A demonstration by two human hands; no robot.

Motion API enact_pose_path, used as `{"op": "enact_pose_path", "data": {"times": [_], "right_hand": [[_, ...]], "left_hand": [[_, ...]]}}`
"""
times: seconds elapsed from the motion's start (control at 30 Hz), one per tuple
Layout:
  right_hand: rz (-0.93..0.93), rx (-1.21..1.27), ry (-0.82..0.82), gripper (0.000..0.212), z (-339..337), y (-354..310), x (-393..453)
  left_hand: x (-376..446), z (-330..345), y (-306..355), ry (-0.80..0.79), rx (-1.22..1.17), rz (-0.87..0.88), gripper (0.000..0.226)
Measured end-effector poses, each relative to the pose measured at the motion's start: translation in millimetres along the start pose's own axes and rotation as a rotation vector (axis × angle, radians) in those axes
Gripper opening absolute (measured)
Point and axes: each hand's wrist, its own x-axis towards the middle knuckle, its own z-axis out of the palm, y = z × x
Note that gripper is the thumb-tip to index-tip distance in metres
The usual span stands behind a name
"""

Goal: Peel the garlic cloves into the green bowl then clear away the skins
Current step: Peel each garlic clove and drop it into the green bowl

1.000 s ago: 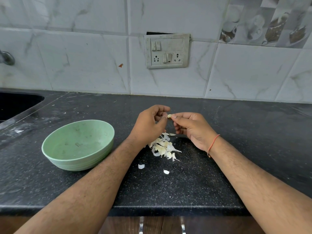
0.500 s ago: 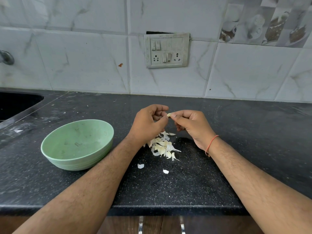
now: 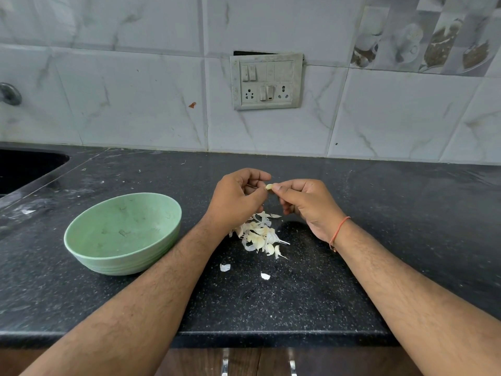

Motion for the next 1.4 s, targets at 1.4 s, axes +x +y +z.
{"op": "enact_pose_path", "data": {"times": [1.4], "right_hand": [[-0.069, -0.103, -0.020, 0.010, 11, -3, -4]], "left_hand": [[2, 2, -1, 0.050, -0.147, -0.097, 0.019]]}}
